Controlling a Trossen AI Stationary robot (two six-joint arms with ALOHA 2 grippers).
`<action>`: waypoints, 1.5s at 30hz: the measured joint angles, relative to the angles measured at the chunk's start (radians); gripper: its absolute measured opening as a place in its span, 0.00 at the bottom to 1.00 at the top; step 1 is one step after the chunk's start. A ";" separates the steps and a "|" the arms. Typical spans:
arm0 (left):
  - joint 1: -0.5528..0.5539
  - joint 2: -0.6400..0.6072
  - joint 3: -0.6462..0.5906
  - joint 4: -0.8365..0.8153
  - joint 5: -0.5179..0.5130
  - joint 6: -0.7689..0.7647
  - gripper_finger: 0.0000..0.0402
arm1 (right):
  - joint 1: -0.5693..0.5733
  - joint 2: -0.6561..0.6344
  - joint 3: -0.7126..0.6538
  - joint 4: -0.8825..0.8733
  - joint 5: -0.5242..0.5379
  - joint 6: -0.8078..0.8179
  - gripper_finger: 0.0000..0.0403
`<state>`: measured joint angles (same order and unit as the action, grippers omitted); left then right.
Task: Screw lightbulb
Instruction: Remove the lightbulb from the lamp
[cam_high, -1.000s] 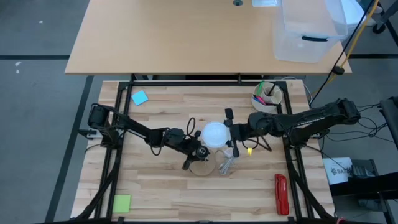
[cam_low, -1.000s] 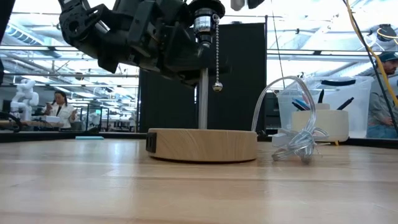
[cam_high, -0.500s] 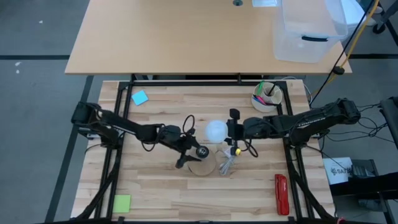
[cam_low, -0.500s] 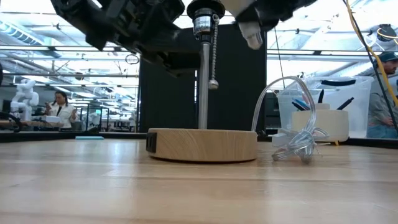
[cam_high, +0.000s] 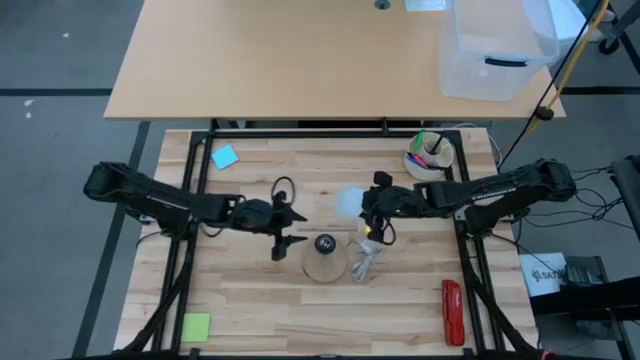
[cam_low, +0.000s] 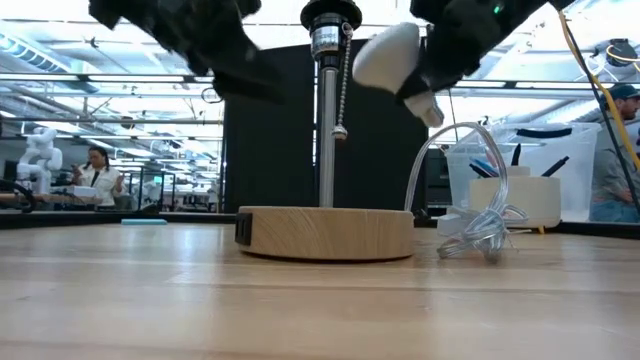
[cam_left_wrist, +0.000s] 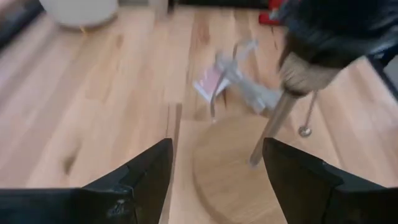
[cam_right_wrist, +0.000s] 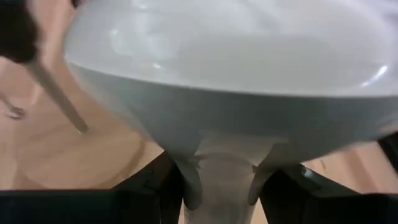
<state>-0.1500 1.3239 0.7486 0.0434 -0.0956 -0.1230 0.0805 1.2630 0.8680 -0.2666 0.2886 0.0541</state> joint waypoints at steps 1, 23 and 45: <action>-0.011 -0.025 0.000 -0.010 -0.020 0.000 0.63 | -0.008 0.013 0.000 -0.004 -0.001 0.010 0.40; -0.389 -0.441 -0.037 -0.075 -0.502 0.167 0.61 | -0.131 0.275 0.001 0.007 -0.083 0.033 0.40; -0.428 -0.613 -0.593 0.547 -0.414 0.193 0.00 | -0.147 0.273 0.001 0.010 -0.138 0.013 0.40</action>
<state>-0.5785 0.7109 0.1553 0.5904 -0.5093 0.0697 -0.0662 1.5360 0.8688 -0.2570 0.1505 0.0675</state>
